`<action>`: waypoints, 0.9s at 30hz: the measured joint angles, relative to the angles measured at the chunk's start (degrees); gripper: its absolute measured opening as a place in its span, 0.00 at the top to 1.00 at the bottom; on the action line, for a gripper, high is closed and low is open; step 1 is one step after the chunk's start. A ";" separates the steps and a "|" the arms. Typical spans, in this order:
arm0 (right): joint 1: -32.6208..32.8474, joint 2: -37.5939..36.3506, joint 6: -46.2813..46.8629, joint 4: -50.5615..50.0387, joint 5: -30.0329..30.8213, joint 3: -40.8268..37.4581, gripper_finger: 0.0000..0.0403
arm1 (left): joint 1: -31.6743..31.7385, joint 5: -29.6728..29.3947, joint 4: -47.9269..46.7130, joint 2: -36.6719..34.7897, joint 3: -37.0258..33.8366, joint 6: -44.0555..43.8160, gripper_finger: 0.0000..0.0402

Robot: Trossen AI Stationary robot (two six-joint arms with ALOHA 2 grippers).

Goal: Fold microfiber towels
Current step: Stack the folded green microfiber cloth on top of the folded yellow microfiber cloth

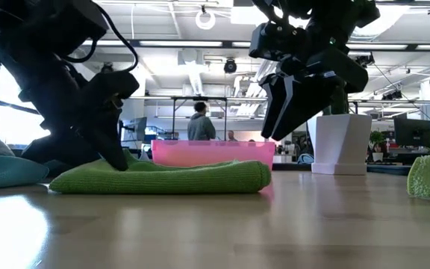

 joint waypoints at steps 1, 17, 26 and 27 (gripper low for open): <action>0.00 0.00 0.07 0.00 0.00 0.00 0.59 | 0.02 0.00 0.06 0.32 0.00 0.85 0.71; 2.67 -0.80 4.98 -3.18 1.35 0.00 0.59 | 7.22 10.36 2.60 -1.64 6.67 27.63 0.99; 6.07 -4.03 15.97 -12.05 13.06 0.00 0.59 | 16.76 11.96 -8.86 -1.15 20.94 50.49 0.99; 6.46 -4.55 17.58 -12.84 14.24 0.00 0.59 | 17.67 11.96 -9.15 -0.90 22.10 52.87 1.00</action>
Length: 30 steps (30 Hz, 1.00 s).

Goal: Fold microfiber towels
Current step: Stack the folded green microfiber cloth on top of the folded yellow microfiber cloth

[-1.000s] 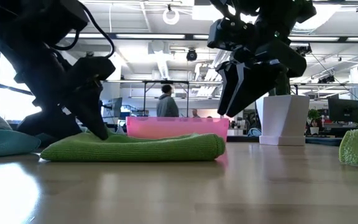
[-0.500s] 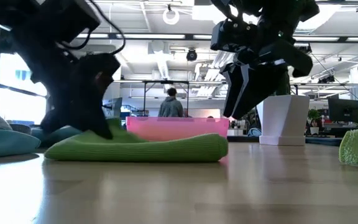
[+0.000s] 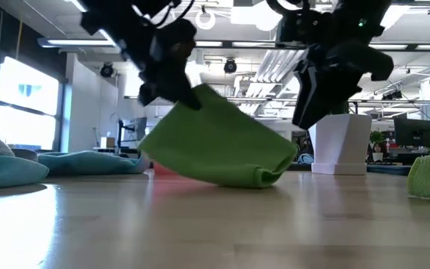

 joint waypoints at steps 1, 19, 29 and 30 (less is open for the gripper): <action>0.36 -0.54 1.46 -1.10 1.14 0.00 0.59 | 0.88 0.01 -0.02 0.36 1.21 2.29 1.00; 2.92 -3.17 6.63 -3.75 5.50 0.00 0.59 | 13.05 -0.02 0.58 18.94 25.34 22.24 1.00; 2.92 -3.12 7.97 -5.46 5.41 0.00 0.59 | 18.41 -3.66 -1.16 20.93 31.44 21.89 0.99; 2.92 -3.12 7.95 -5.46 5.41 0.00 0.59 | 18.96 -5.08 -3.06 20.94 31.40 21.52 0.99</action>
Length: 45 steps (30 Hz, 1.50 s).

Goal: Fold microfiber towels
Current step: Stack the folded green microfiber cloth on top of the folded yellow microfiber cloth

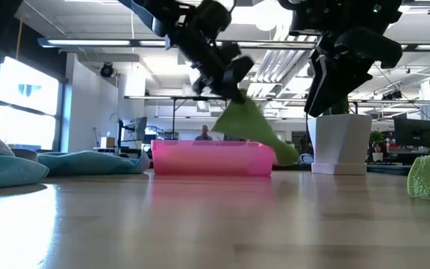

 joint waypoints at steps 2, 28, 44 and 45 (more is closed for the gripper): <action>0.00 0.00 0.00 -0.02 0.00 0.00 0.59 | 0.94 -2.36 -4.45 0.00 -0.30 -0.91 0.99; 0.00 0.02 -0.51 0.00 -0.11 0.00 0.59 | 6.60 -12.32 -28.17 0.00 -0.54 -0.94 0.99; 0.00 0.02 -0.44 0.00 -0.23 0.00 0.59 | 5.21 -12.23 -37.10 0.00 -0.54 -9.33 0.84; 0.00 0.02 -0.11 0.00 -0.39 0.00 0.59 | 4.99 -12.06 -37.10 0.00 -0.54 -9.23 0.81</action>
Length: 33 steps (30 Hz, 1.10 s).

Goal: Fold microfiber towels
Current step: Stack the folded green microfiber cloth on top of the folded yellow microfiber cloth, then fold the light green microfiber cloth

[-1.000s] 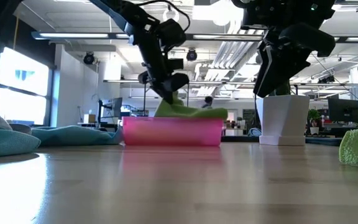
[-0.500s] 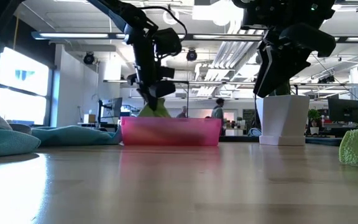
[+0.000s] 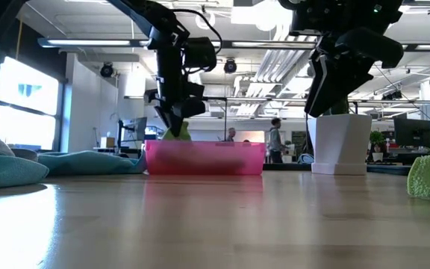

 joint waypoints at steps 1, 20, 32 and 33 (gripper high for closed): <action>-0.02 0.00 0.02 0.00 -0.09 0.00 0.59 | -0.16 -0.26 0.03 0.00 0.00 0.56 0.78; 8.40 0.02 35.97 -14.31 -27.67 0.59 0.59 | -12.96 21.36 -4.90 -0.70 4.42 4.42 0.64; 20.34 0.80 69.58 -15.43 -36.50 -0.44 0.59 | -39.50 21.28 -3.96 -0.68 4.39 2.89 0.64; 21.09 1.36 72.01 -15.68 -36.46 -0.44 0.59 | -41.45 20.15 -3.97 -0.68 4.39 2.49 0.64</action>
